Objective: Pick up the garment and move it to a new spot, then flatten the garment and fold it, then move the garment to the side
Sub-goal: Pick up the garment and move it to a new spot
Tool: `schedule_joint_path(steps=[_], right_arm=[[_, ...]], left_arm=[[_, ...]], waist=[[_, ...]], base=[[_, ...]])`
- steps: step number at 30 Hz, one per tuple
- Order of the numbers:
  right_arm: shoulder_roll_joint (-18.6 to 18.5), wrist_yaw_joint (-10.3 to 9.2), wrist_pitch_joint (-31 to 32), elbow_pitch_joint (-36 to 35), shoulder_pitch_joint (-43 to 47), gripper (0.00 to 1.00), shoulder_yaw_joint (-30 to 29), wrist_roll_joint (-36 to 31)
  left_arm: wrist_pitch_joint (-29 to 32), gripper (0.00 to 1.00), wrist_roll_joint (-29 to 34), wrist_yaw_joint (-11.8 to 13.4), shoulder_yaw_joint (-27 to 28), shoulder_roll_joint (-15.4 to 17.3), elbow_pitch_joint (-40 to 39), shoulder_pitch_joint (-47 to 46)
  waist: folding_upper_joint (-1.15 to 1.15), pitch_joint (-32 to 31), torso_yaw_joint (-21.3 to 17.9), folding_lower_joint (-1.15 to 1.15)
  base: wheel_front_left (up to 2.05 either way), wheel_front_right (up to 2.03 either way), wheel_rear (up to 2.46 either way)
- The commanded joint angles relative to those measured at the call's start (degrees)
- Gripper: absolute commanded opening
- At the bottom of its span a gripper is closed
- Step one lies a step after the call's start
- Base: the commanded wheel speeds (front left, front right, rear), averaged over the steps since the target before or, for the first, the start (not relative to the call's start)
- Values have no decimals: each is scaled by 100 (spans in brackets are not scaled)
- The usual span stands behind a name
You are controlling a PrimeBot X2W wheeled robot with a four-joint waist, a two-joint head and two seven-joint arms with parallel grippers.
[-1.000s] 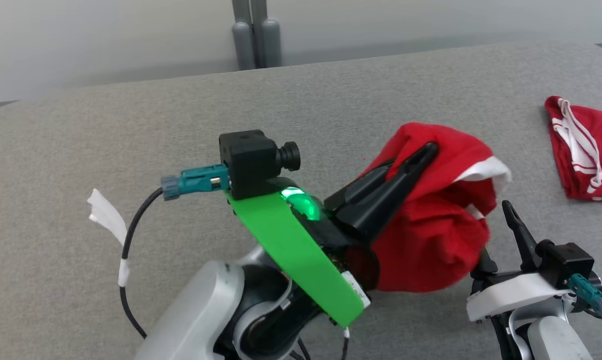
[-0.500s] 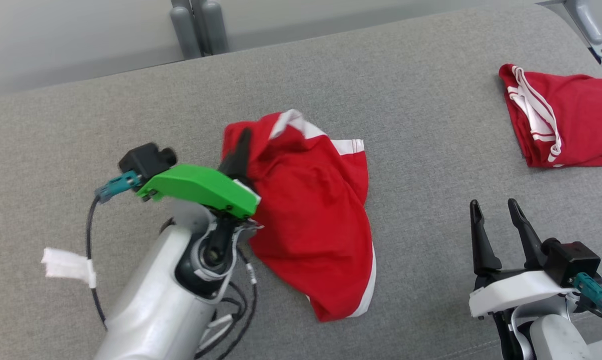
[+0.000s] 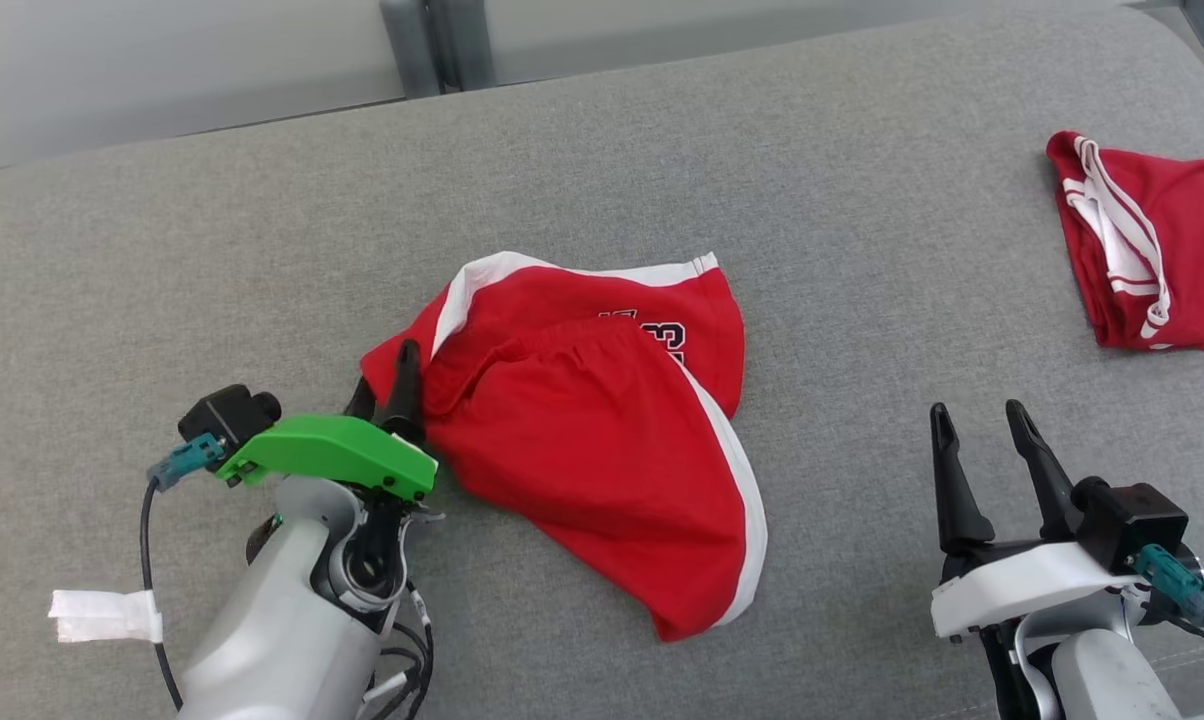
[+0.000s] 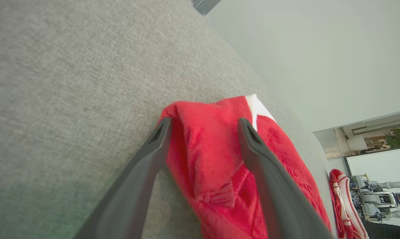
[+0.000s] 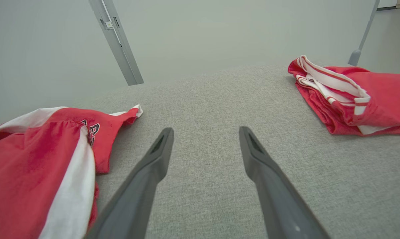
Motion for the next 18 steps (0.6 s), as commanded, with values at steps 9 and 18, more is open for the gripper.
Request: schedule_joint_path(steps=[9, 18], right_arm=[[-259, -2, -15, -302, 363, 100, -132, -225], [-423, -2, -15, -578, 965, 100, -454, -282]], left_arm=[[-503, 100, 2662, 497, 842, 403, -1695, 1508], [-507, 100, 4613, 459, 1813, 158, -3260, 3553]], waist=[[0, -669, 295, 0], [0, -1087, 593, 0]], base=[[0, 0, 0], [0, 0, 0]])
